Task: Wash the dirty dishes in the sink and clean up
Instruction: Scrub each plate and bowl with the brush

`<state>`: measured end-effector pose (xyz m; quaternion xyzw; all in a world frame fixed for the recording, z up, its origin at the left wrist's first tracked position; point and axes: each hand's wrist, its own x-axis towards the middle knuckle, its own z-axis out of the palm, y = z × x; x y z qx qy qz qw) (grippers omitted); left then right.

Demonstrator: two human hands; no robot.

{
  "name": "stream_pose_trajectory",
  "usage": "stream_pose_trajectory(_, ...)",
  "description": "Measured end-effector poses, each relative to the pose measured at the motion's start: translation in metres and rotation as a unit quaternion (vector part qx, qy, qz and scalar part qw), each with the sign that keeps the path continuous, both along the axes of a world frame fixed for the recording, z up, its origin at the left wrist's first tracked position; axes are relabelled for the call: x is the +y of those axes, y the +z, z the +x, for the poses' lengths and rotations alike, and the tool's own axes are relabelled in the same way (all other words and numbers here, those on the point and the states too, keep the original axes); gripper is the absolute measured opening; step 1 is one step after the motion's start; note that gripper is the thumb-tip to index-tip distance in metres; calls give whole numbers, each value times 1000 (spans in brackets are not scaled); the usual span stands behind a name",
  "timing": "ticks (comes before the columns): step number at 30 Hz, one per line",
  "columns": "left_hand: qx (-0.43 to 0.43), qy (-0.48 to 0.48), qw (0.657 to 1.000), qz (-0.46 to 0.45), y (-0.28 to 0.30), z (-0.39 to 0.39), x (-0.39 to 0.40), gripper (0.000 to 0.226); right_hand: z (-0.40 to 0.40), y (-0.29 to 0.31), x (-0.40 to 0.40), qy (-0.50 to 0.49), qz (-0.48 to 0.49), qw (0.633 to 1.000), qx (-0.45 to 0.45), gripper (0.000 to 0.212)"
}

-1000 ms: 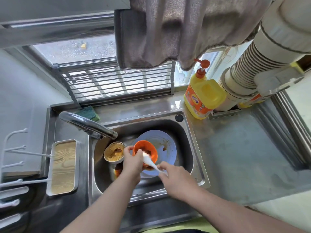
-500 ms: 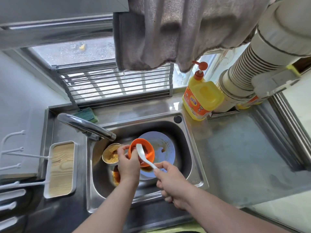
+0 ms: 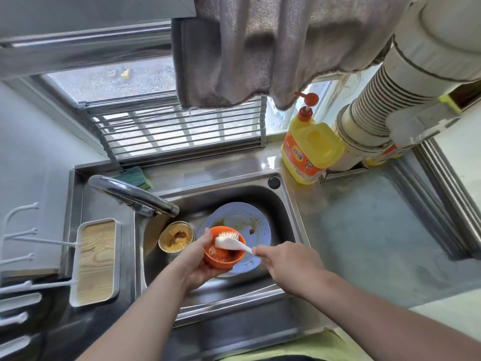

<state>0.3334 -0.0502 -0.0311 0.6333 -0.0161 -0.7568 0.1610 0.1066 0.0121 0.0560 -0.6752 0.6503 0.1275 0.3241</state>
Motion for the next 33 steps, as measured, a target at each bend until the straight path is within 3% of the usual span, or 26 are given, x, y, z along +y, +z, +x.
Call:
stream_pose_trajectory(5, -83, -129, 985, -74, 15, -2, -18, 40, 1, 8, -2, 126, -31, 989, 65, 47)
stream_pose_trajectory(8, -74, -146, 979, -122, 23, -4, -17, 56, 1, 10, -10, 143, -73, 984, 76, 57)
stream_pose_trajectory(11, -63, -126, 972, -186, 24, -12, -8, 67, 6, 8, -11, 58, -86, 994, 23, 46)
stream_pose_trajectory(14, -97, -21, 971, -218, 21, -20, 1, 49, 10, 3, -3, -139, -5, 982, -123, 26)
stream_pose_trajectory(17, -135, 104, 962, -212, 11, -25, 7, 40, 17, -8, 10, -293, 70, 926, -226, 19)
stream_pose_trajectory(20, -143, 166, 950, -225, 7, -30, 7, 24, 28, -13, 22, -449, 197, 801, -343, 13)
stream_pose_trajectory(22, -119, 161, 949, -244, 4, -31, 8, 33, 31, -9, 22, -507, 262, 726, -383, 12)
stream_pose_trajectory(24, -100, 140, 952, -253, 4, -28, 10, 49, 27, -7, 18, -522, 285, 702, -393, 12)
stream_pose_trajectory(25, -97, 125, 953, -257, 3, -26, 10, 53, 22, -8, 16, -512, 276, 716, -386, 12)
stream_pose_trajectory(26, -104, 101, 955, -259, 2, -23, 9, 56, 16, -8, 13, -485, 247, 755, -366, 14)
stream_pose_trajectory(29, -153, -35, 951, -267, 3, -13, 6, 66, -5, 2, 2, -283, 93, 939, -171, 20)
stream_pose_trajectory(30, -163, -73, 949, -261, 6, -11, 4, 68, -8, 4, 1, -193, 48, 976, -84, 23)
stream_pose_trajectory(31, -167, -94, 950, -247, 9, -10, 1, 68, -7, 6, 0, -132, 16, 991, -28, 25)
stream_pose_trajectory(33, -173, -93, 957, -211, 14, -11, -2, 60, 8, 8, 3, -111, 1, 993, -32, 26)
